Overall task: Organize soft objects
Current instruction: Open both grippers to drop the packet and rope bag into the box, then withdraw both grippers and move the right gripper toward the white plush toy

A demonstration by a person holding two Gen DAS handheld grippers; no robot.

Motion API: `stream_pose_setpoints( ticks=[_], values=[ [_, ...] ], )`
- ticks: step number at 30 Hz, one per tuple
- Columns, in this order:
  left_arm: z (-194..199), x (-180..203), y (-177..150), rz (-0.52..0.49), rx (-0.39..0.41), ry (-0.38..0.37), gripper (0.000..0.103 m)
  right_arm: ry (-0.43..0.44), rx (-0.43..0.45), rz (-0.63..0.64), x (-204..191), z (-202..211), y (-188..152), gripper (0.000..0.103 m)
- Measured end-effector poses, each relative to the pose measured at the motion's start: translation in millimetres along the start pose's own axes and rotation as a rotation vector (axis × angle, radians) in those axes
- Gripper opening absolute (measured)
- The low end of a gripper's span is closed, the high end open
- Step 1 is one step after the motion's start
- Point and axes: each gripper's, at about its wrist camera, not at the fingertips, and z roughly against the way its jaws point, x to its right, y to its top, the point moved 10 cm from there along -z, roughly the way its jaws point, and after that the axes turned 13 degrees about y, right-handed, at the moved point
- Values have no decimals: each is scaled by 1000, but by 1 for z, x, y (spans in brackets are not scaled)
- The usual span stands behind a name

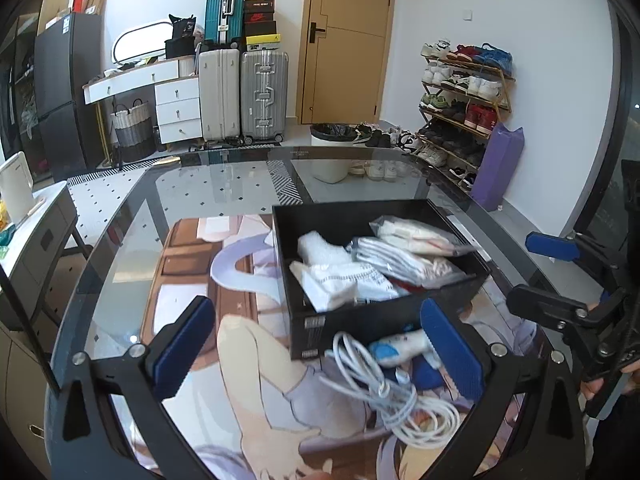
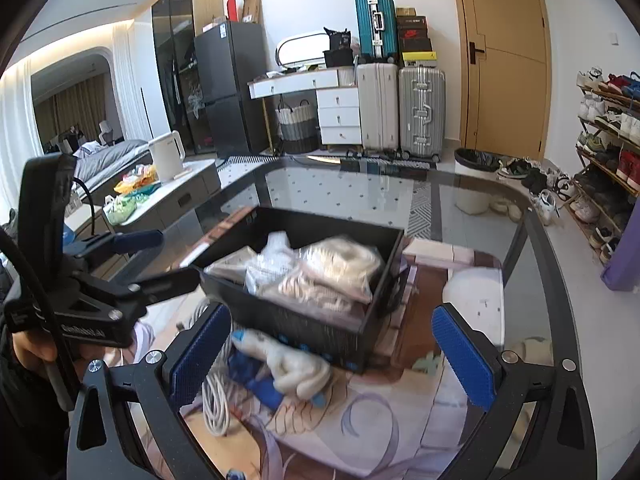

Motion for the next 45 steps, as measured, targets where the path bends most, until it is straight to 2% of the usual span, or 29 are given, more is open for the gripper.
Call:
stream_pose_setpoints(
  ticks=[8,18,32,45],
  values=[
    [16,-10,-16,9,12,10,103,-4,-27,-14,-1,-5,-13,102],
    [16,-11,-23,-3,-14,19,103,2,-84,2,-8,-15,-24,102],
    [14,10,-39,-93,-61,-5,103,-7,-175,48,-13,-37,-45,102],
    [4,20,-56,-150,-120,-7,103,-15,-204,21,-7,-56,-55,102]
  ],
)
